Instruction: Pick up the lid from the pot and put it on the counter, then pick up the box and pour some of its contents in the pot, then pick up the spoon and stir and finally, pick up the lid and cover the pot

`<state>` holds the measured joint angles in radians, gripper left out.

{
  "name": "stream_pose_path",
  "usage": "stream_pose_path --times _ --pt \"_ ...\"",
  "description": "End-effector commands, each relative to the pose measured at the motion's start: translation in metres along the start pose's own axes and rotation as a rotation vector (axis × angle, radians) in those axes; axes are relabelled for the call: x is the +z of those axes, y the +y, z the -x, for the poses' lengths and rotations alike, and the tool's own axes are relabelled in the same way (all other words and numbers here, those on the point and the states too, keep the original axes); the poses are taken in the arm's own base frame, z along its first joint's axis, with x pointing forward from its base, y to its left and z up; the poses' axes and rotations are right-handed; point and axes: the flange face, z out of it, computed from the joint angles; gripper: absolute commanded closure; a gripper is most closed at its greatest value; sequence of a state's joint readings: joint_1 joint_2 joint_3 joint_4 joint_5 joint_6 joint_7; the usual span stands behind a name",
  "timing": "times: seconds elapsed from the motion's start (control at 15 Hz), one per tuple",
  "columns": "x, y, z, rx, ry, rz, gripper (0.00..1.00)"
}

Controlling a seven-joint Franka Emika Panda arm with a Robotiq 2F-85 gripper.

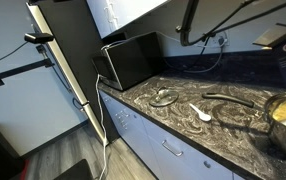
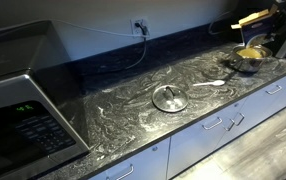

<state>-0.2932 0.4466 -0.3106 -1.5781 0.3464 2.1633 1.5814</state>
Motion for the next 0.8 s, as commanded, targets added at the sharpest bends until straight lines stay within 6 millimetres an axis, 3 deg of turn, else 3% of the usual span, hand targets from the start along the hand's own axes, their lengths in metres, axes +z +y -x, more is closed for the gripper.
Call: stream_pose_path --times 0.0,0.33,0.73 --pt "-0.019 -0.018 -0.012 0.038 0.054 -0.062 0.92" --pt "-0.036 -0.025 -0.027 0.006 0.188 -0.105 0.92" --pt "-0.040 -0.021 -0.032 -0.090 0.362 -0.109 0.92"
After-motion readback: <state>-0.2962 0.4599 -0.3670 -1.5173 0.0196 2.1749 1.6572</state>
